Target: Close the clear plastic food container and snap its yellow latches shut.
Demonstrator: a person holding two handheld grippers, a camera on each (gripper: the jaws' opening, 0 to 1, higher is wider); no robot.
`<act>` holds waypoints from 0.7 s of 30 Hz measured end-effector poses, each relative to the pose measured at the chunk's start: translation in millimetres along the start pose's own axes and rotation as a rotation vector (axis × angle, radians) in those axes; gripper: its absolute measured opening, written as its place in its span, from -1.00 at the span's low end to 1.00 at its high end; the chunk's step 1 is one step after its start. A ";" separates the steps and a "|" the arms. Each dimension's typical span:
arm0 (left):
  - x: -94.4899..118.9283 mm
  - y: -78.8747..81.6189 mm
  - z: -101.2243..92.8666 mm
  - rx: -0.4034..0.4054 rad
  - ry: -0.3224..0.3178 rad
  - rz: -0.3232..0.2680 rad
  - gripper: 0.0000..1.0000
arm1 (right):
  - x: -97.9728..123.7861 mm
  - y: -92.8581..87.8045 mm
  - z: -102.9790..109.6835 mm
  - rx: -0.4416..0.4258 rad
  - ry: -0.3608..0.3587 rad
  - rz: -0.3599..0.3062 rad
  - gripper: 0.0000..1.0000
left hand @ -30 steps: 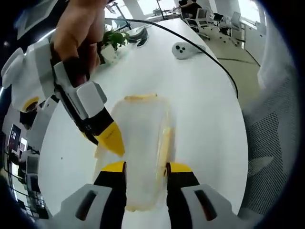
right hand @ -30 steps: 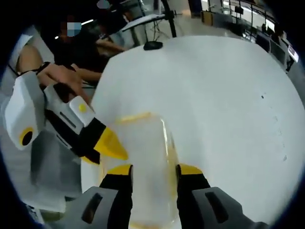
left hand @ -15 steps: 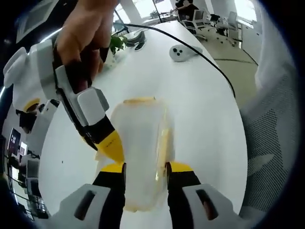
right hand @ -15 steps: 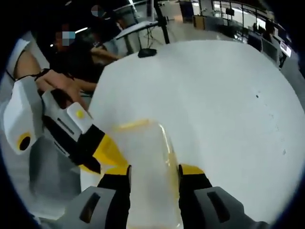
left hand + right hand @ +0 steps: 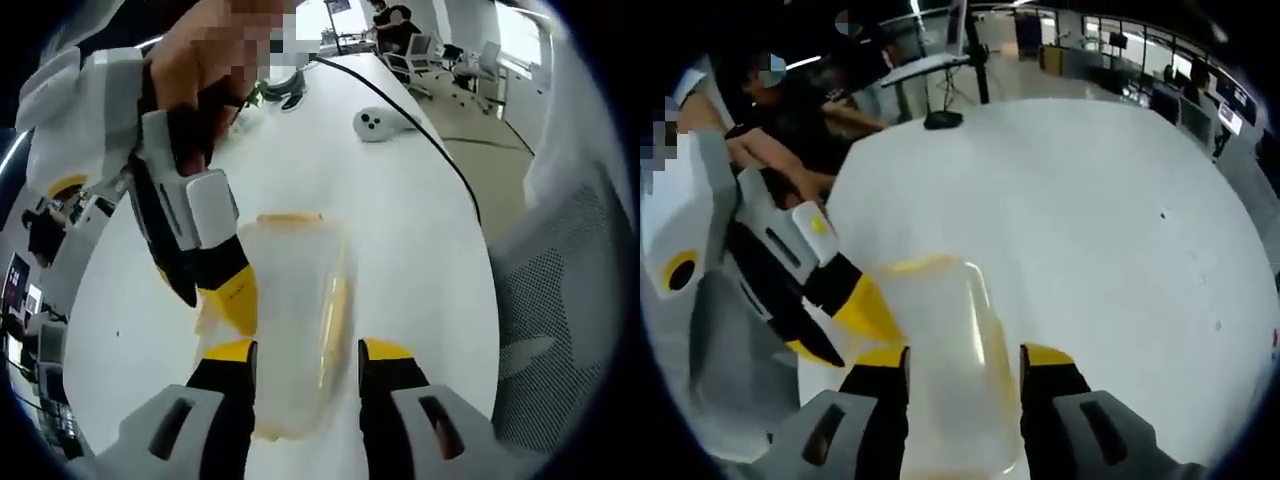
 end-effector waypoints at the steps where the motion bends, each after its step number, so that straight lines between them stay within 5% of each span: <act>1: 1.5 1.1 0.9 0.009 -0.001 -0.007 -0.18 | 1.1 -1.2 1.4 0.003 0.000 0.003 -0.07; 21: 5.9 -10.2 18.4 0.010 -0.035 0.015 0.11 | 17.9 -20.6 14.4 0.035 -0.045 0.028 0.11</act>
Point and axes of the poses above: the point that each gripper's makers call its tool centre point, and the gripper's own axes: x roughly backward along the fingers, z roughly to its left, y roughly out of its top, the point moved 2 cm from there along x, roughly backward along the fingers, and after that the axes turned 3 degrees about -z, right-handed, at the moved point
